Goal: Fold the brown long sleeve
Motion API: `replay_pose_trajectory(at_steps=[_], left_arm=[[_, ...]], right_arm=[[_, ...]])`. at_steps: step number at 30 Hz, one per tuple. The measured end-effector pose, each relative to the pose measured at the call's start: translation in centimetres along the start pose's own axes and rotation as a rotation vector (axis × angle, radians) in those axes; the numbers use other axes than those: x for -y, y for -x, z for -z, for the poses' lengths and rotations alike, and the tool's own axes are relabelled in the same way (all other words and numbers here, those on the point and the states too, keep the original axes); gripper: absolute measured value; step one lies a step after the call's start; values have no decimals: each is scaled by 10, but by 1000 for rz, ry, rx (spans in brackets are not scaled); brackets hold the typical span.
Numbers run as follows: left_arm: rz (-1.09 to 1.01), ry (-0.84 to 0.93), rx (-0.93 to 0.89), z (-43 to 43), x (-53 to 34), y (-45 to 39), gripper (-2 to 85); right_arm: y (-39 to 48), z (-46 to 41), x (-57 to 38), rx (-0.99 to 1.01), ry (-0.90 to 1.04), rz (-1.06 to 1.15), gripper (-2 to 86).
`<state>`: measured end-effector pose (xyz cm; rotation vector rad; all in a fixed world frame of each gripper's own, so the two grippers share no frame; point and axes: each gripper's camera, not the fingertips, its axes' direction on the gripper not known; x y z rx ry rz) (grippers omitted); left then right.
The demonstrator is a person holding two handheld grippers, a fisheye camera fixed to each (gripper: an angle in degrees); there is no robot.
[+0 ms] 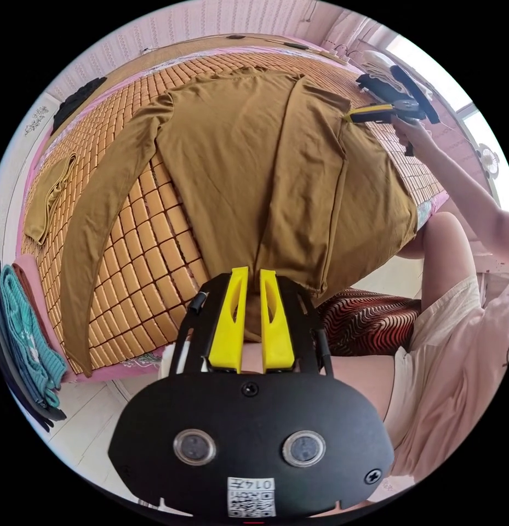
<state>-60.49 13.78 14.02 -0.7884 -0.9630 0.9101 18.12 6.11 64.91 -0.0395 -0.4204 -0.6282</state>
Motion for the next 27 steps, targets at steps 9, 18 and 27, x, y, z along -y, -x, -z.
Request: replay_pose_trajectory(at_steps=[9,18,27], left_arm=[[17,-4,22,-1,-13,10,45],[-104,-14,-43,-4,-25,-33,48],[-124,10,-16,-18,-51,-27,41]], right_arm=[[-9,-9,-8,10,-2,-10,-9],[23,-34,-16,23,-4,45,-8],[-32,-41,-10,-91,-86,-198,-3]])
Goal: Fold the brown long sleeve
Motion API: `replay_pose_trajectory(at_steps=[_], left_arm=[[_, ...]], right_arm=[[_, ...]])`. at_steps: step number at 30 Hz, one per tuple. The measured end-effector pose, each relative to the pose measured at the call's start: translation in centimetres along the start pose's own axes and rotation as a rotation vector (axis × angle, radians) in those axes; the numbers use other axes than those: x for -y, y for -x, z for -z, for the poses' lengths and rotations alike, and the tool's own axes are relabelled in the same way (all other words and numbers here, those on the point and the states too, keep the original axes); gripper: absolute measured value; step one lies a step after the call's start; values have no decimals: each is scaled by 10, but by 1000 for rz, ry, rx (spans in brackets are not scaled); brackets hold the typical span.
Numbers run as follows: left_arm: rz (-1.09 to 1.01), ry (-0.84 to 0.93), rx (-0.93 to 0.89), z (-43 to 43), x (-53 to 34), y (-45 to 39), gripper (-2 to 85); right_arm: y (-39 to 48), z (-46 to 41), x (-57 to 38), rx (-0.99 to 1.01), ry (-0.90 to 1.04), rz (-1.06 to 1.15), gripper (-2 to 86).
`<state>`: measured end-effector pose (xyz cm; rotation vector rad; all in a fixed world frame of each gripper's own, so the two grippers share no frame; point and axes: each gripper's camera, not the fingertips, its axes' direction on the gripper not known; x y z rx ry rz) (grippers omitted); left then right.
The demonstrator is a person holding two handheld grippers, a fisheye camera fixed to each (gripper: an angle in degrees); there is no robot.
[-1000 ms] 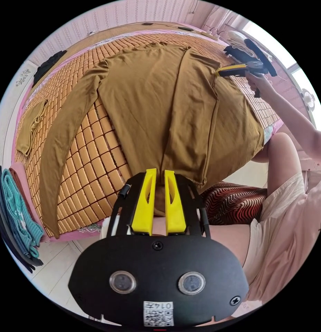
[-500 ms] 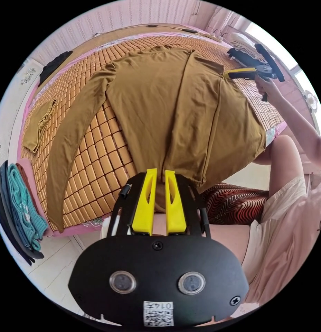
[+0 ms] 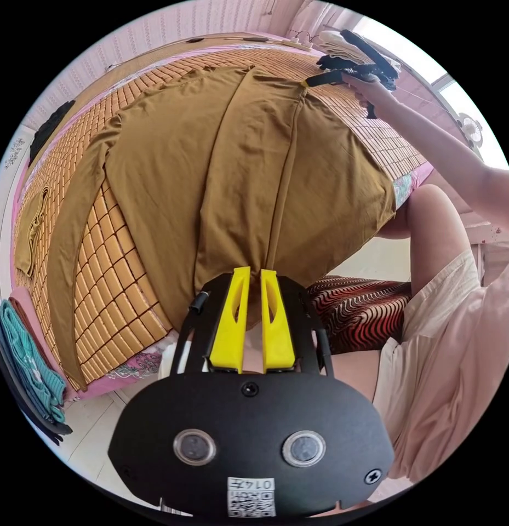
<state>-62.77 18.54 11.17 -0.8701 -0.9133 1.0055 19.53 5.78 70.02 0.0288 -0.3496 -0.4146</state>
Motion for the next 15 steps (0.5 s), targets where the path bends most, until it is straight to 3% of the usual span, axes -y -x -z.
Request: replay_pose_trajectory(at_steps=[6,9,12,15], left_arm=[[15,-31,-20,-2,-29,8,44],[125,-146,-36,17,-58,27,46],[331,-304,-25,41,-114,65,47],[590,-382,100,51,-187,112,47]], right_arm=[[-7,-22,-7,19,58,9,-1],[6,-9,-13,-3,38,66,0],[47,8,-11,31,-6,216,6],[119,19,4,158,-60,429,23]])
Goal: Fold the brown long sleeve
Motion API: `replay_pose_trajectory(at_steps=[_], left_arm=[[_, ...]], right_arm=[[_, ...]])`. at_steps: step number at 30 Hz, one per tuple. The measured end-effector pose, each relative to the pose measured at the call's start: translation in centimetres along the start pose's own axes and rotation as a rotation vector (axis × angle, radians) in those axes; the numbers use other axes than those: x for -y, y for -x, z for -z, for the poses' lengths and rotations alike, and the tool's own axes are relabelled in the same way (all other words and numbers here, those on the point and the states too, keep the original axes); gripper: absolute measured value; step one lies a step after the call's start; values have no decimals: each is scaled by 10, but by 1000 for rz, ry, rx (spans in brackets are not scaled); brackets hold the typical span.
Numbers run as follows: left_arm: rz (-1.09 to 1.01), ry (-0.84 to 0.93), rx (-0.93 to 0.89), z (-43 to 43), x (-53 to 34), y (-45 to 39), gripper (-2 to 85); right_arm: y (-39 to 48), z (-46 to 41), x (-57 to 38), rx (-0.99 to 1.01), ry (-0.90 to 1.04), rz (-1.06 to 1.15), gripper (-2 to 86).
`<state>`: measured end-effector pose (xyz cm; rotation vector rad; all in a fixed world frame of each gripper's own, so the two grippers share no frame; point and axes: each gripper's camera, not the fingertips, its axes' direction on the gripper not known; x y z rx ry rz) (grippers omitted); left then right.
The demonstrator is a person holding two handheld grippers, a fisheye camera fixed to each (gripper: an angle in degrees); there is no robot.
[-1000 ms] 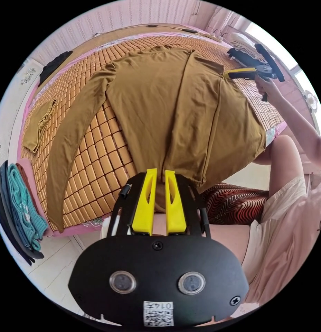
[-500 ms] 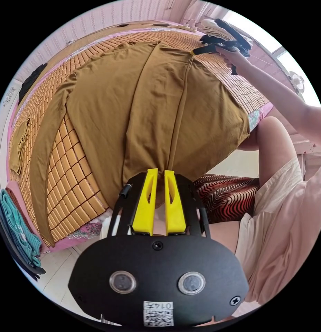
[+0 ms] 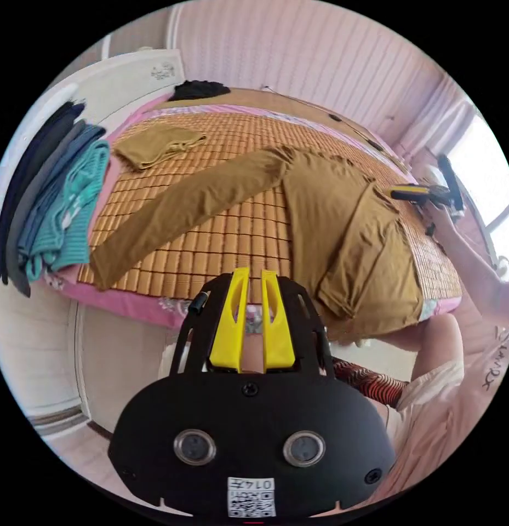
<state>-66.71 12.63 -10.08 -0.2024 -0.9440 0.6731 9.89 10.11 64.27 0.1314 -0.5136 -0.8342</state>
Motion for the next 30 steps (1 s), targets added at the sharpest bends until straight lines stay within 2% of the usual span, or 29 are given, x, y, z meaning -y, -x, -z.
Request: replay_pose_trajectory(at_steps=[2,7,14,19,25,27,30], left_arm=[[188,-70,93,16,-27,61,46],[450,-198,207,31,-73,145,40],[553,-202,156,4,-93,196,70],[562,-190,191,-8,-100,199,52],[536,-224,191,-8,-110,191,-5],[527,-261,182,-1,-113,185,-8],[464,-411,129,26,-115,159,-9]], right_arm=[[62,-10,42,109,-38,185,45],[191,-44,125,259,-40,476,74],[317,-105,208,150,69,667,95],[340,-137,219,33,118,667,45],[329,-133,212,95,112,598,-7],[319,-123,211,129,96,567,-8],[291,-92,205,184,33,493,-9]])
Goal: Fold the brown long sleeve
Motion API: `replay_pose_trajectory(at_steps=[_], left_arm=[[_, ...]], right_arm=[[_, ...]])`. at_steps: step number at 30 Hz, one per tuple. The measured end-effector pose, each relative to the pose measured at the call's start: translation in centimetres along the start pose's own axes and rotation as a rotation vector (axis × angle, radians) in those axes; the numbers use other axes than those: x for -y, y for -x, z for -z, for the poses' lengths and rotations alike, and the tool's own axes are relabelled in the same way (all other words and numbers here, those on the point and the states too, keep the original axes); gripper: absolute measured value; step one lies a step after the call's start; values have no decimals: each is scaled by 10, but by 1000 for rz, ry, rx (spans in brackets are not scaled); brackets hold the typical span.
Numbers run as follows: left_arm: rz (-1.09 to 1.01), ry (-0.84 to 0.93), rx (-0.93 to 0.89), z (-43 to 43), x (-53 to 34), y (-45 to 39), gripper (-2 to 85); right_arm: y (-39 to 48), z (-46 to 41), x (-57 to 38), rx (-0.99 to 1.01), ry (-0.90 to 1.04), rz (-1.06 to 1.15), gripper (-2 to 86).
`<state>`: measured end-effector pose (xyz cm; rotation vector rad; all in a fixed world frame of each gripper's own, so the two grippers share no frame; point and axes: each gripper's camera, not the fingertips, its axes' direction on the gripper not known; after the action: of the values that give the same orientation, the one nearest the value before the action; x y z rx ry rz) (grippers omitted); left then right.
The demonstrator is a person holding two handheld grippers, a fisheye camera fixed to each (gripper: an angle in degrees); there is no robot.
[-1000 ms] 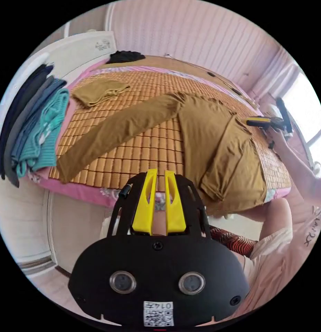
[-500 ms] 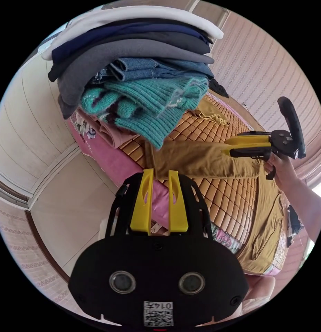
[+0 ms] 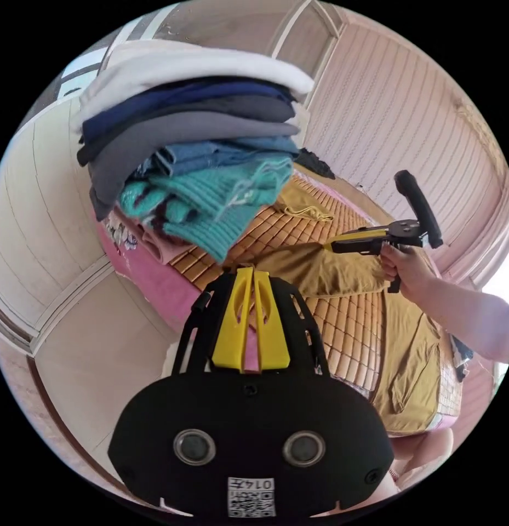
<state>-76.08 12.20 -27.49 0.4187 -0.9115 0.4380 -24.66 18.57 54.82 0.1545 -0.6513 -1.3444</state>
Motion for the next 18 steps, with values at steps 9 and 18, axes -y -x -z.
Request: replay_pose_trajectory(at_steps=[9,18], left_arm=[[-467,-325,-519,106,8,-188,-10],[-945,164,-988,63,-124,-424,-4]], right_arm=[[-81,181,-158,22,-428,-388,-6],[-81,235,-419,-81,-209,-866,24]])
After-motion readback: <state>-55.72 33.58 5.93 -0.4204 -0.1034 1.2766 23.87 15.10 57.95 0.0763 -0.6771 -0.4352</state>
